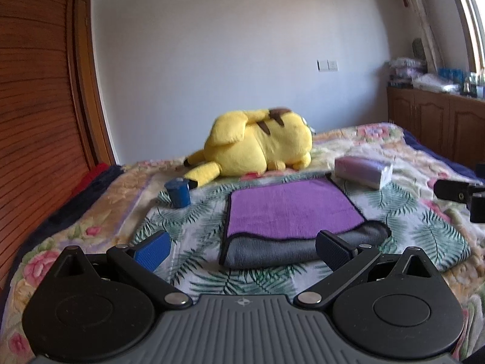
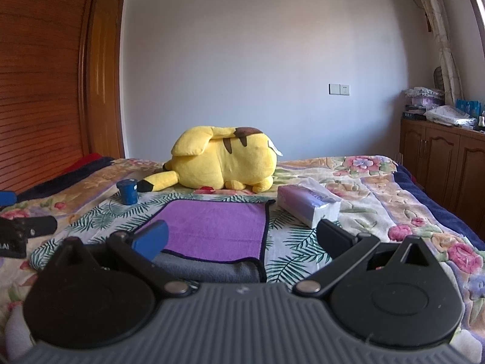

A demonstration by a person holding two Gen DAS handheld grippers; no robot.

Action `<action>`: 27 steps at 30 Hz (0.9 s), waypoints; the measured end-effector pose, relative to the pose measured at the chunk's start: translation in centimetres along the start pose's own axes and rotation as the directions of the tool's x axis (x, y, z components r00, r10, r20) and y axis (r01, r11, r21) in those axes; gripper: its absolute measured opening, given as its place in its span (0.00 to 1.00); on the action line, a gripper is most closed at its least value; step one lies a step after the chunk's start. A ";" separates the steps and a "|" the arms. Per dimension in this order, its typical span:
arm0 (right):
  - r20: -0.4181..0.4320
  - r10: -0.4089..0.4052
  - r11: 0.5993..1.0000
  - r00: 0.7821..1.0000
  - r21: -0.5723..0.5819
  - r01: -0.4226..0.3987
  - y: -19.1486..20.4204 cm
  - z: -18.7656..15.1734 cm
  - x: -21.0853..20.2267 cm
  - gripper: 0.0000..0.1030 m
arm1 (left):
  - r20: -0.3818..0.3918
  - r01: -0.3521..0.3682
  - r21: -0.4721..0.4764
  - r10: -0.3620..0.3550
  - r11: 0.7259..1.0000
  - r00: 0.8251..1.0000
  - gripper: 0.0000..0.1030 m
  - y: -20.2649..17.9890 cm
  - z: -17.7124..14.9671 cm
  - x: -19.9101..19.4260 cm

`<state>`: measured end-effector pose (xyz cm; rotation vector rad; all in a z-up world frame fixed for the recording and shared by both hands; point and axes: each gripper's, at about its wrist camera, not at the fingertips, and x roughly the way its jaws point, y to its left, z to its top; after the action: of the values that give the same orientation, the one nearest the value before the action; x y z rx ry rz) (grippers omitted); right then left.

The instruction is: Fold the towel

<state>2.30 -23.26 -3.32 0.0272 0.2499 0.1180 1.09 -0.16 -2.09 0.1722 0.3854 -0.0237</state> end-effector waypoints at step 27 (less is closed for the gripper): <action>-0.092 0.045 0.997 0.995 -0.063 -0.051 0.9 0.4 3.9 1.00 | -0.131 0.023 0.025 -0.019 0.999 0.991 1.00 -0.4 0.9 4.5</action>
<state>6.04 -21.94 -3.84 -0.0372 0.3355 0.1752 5.55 -0.64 -3.06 0.1960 0.5181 -0.0381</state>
